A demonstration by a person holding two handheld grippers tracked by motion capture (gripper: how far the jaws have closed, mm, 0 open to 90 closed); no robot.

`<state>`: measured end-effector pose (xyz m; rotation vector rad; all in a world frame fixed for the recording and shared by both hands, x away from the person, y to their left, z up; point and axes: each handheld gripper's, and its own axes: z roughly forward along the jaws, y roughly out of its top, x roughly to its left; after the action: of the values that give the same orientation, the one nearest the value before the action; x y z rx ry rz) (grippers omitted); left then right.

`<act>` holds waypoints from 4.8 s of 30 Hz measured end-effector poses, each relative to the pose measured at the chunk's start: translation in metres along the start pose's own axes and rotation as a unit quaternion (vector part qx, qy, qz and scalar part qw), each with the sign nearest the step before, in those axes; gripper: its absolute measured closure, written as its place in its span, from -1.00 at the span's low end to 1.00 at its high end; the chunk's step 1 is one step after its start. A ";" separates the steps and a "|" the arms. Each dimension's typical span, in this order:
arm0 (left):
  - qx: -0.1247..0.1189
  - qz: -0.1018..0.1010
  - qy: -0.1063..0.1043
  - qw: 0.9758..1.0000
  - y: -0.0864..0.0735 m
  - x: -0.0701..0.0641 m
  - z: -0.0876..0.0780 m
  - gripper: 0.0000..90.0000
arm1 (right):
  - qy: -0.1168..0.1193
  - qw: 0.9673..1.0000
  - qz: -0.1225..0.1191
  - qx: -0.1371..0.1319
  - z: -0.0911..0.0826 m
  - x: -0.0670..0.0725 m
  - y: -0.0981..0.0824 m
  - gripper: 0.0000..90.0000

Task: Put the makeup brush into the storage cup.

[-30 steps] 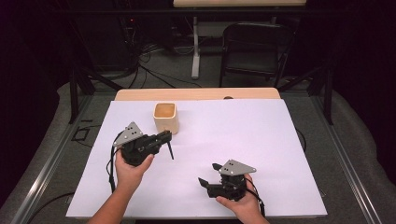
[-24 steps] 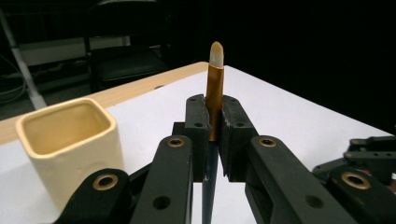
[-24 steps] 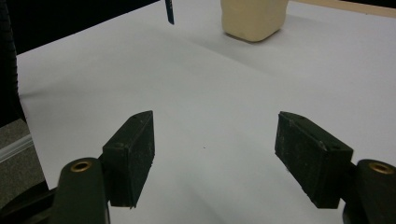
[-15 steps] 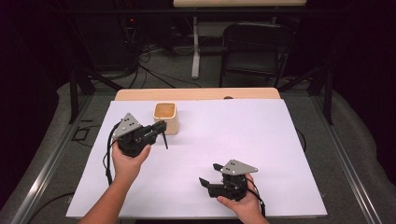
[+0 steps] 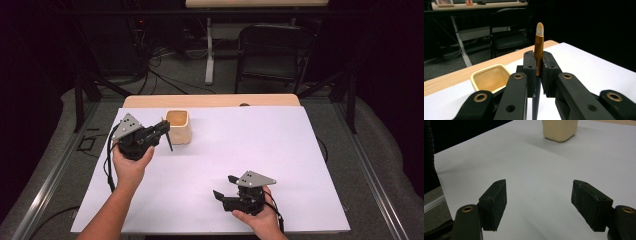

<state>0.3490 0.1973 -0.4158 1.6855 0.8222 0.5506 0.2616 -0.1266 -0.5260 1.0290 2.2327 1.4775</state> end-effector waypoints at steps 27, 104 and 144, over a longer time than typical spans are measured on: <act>-0.005 0.007 0.040 0.999 0.023 0.017 0.015 0.85 | 0.001 1.000 0.003 0.002 0.001 0.000 -0.001 -0.37; -0.025 -0.024 0.106 0.994 0.030 0.050 0.064 0.85 | 0.004 1.000 0.006 -0.004 -0.003 -0.003 0.000 -0.37; -0.006 -0.018 0.110 0.994 0.022 0.050 0.077 0.85 | 0.005 1.000 0.005 -0.004 -0.003 -0.003 0.000 -0.37</act>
<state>0.4424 0.1838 -0.4181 1.6137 1.0034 0.7227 0.2619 -0.1305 -0.5253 1.0343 2.2290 1.4972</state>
